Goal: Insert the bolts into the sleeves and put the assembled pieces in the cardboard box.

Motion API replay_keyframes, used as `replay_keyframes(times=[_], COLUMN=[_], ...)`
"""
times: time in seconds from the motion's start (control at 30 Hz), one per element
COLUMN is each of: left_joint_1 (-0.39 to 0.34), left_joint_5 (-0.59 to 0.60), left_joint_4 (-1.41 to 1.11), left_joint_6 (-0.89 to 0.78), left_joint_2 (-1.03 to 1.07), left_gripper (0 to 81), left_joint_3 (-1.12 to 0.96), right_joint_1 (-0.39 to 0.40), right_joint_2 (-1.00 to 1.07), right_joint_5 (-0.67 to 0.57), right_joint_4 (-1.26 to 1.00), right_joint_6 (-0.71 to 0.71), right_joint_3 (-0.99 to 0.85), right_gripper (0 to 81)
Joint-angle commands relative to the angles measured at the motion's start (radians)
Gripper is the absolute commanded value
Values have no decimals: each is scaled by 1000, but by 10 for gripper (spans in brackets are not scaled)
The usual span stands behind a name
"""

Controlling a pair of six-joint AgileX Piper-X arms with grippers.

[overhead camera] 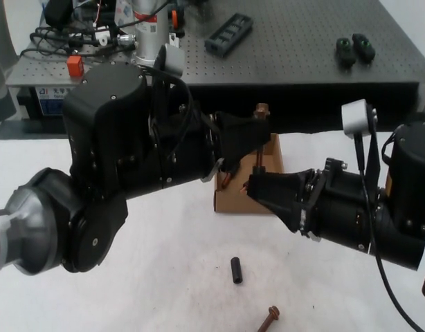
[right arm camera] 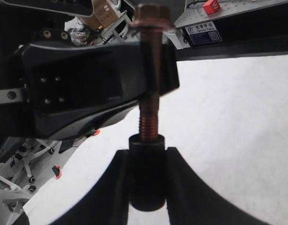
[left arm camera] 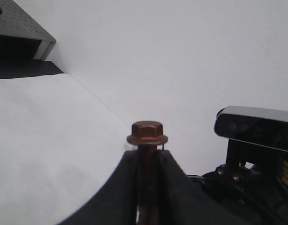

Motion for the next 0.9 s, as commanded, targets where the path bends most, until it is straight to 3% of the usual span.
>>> replay_keyframes(times=[0.0,0.1,0.17,0.23,0.37,0.5,0.87], left_joint_1=[0,0,0,0,4,5,0], left_joint_5=[31,31,28,15,-14,-85,-257], left_joint_4=[-10,-9,-9,-3,79,245,922], left_joint_6=[-6,-11,-11,-20,-21,60,273], left_joint_2=[-11,-11,-11,-11,-11,6,241], left_gripper=[41,239,420,512,477,465,425], left_joint_3=[-2,-2,-2,-2,-2,-11,-315], right_joint_1=[1,-4,-19,-48,-150,-224,-222], right_joint_2=[-6,-6,-6,-2,71,264,856], right_joint_5=[21,58,99,157,217,215,340], right_joint_4=[-53,-90,-91,-75,20,203,855], right_joint_6=[-11,-20,-43,-64,-124,-200,-415], right_joint_3=[-16,-16,-16,-16,-83,-281,-999], right_gripper=[26,26,26,26,26,26,26])
